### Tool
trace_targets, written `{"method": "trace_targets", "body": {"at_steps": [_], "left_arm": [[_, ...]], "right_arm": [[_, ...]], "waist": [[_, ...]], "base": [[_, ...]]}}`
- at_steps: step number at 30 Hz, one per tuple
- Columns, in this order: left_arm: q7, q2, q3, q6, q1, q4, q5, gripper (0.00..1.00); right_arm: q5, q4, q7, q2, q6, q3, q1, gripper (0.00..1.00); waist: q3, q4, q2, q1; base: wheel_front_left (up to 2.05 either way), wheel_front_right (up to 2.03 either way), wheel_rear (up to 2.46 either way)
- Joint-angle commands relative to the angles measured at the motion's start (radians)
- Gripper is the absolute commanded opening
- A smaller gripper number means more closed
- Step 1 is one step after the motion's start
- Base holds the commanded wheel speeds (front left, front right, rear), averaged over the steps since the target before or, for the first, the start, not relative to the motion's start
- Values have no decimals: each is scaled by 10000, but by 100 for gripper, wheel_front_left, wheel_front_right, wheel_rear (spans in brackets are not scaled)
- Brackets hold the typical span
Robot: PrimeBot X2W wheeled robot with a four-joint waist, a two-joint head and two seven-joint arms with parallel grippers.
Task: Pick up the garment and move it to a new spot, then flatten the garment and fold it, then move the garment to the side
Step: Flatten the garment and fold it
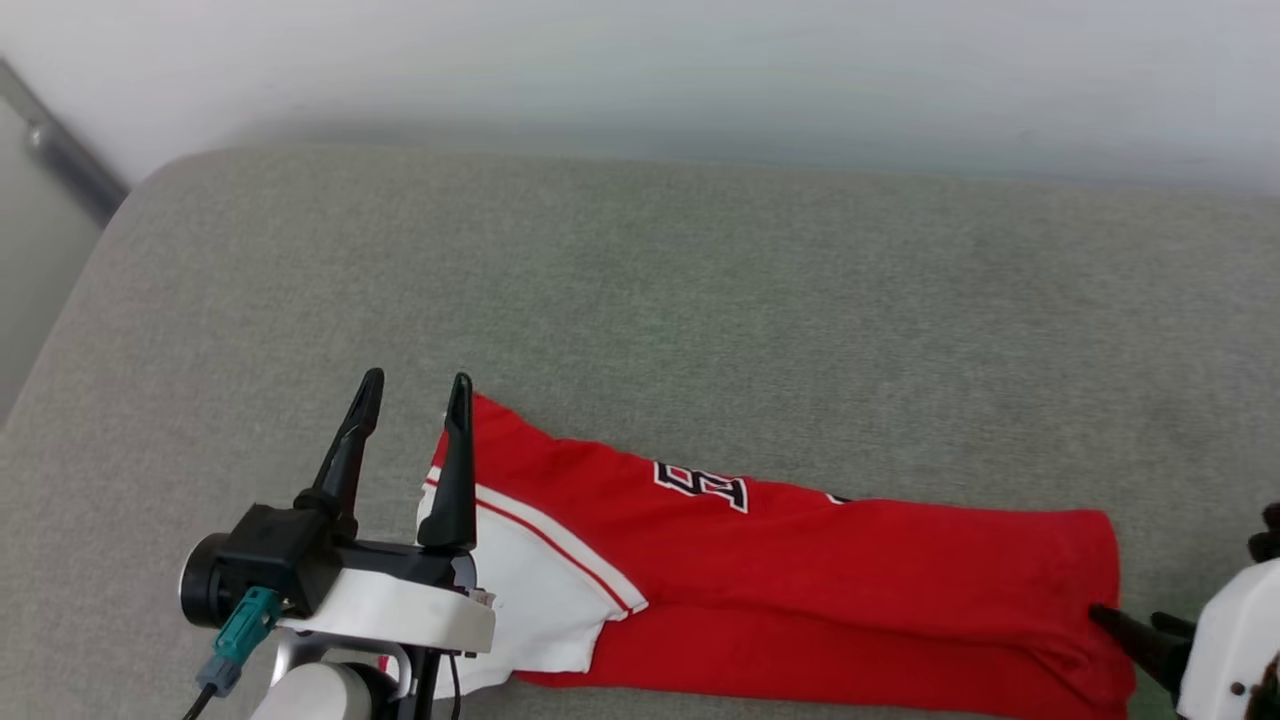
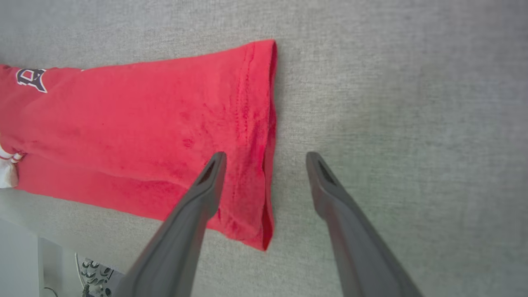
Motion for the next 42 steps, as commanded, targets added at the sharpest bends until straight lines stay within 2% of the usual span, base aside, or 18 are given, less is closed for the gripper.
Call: {"method": "trace_targets", "body": {"at_steps": [1, 8, 9, 10, 11, 18, 26, 31, 36, 42], "left_arm": [[-53, -47, -1, -27, -126, -7, 79, 100], [-71, -209, -6, -175, -191, 86, 200, 100], [-73, -225, 3, -188, -196, 111, 214, 100], [-75, -234, 16, -186, -189, 128, 218, 100], [-76, -242, 24, -201, -173, 162, 224, 100], [-67, -103, 46, -235, 52, 409, 291, 100], [249, 82, 22, -16, 399, 519, 291, 100], [295, 167, 55, 32, 555, 515, 226, 100], [285, 175, 43, 77, 593, 492, 201, 100], [253, 163, 48, 118, 607, 503, 162, 100]], "right_arm": [[61, 231, 6, 78, -5, 65, -197, 100], [384, 1963, -53, 222, -5, 626, -576, 100], [439, 2147, -78, 280, -5, 747, -589, 49], [539, 2302, -86, 340, -4, 857, -600, 19], [603, 2421, -44, 349, -4, 985, -617, 0], [868, 2011, -581, -159, -4, 1496, -914, 0], [1015, 1689, -962, -726, -4, 1696, -867, 0], [911, 1887, -949, -964, -4, 969, -760, 0], [714, 2191, -913, -1222, -4, -357, -703, 0], [608, 2185, -650, -838, -4, -1838, -1022, 0]], "waist": [[228, 229, 0, -1], [472, 454, 0, -1], [458, 465, 0, -1], [446, 466, 0, -1], [430, 457, 0, -1], [-25, 158, 0, -1], [-704, -371, 0, -1], [-823, -806, 0, -1], [-805, -1135, 0, -1], [-738, -1356, 0, -1]], "base": [[0, 0, 0], [0, 0, 0], [0, 0, 0], [0, 0, 0], [0, 0, 0], [0, 0, 0], [0, 0, 0], [0, 0, 0], [0, 0, 0], [0, 0, 0]]}}
